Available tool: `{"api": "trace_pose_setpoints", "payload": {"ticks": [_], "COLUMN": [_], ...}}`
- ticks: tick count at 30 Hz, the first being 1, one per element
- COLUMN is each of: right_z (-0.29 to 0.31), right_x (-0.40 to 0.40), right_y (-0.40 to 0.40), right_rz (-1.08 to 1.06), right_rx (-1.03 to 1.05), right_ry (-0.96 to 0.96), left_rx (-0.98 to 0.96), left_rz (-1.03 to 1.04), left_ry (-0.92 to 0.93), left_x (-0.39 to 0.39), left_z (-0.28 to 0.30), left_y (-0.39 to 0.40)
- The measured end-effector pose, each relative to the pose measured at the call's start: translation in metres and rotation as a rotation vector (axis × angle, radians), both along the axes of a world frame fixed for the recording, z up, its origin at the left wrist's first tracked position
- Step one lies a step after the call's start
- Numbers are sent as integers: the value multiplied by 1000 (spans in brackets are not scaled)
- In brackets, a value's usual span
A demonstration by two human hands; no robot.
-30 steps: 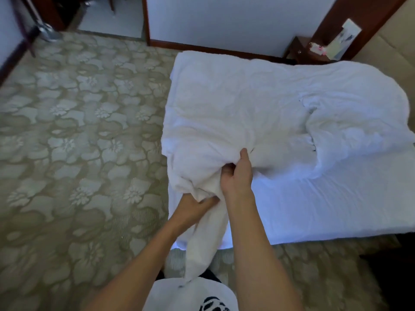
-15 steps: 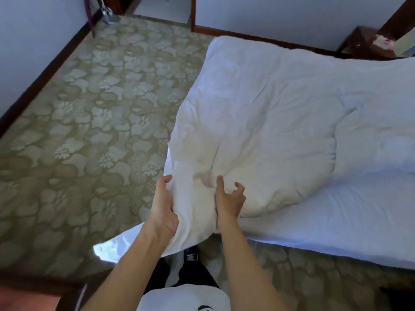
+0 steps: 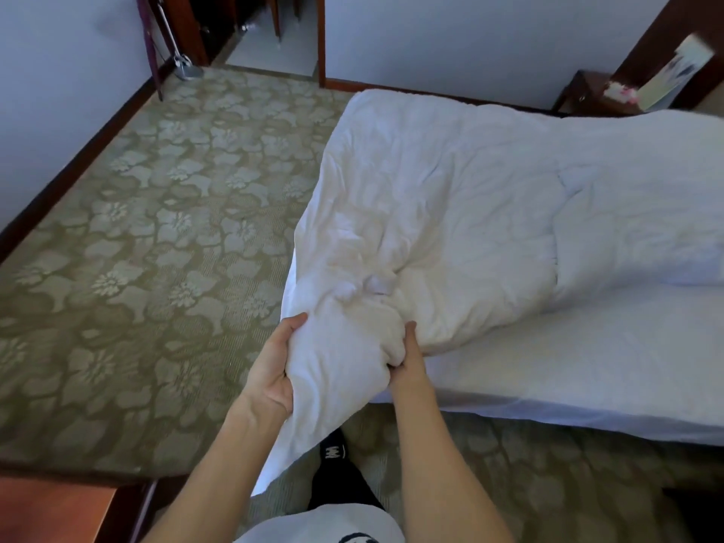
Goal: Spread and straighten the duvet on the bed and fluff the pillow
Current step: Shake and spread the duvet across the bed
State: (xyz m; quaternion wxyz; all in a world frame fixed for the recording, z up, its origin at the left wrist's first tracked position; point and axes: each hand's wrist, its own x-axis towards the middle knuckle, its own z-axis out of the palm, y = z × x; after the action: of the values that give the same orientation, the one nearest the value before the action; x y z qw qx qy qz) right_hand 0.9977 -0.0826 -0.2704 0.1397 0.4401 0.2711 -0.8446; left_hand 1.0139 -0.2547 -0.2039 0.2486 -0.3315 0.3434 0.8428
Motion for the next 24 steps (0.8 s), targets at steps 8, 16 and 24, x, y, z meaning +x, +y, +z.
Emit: {"api": "trace_pose_setpoints", "payload": {"ticks": [8,16,24], "right_z": [68,54,24], "right_x": [61,101,172], "right_y": [-40,-51,-76], "right_rz": [-137,-113,44], "right_rx": [203,419,141], "right_ry": [118,65,54], "left_rx": [-337,-414,-22], "left_rz": [-158,-182,35], "left_ry": [249,191,156], "left_x": [83,138,134], "left_z": [-16,-19,10], "left_y": [-43,-20,-36]}}
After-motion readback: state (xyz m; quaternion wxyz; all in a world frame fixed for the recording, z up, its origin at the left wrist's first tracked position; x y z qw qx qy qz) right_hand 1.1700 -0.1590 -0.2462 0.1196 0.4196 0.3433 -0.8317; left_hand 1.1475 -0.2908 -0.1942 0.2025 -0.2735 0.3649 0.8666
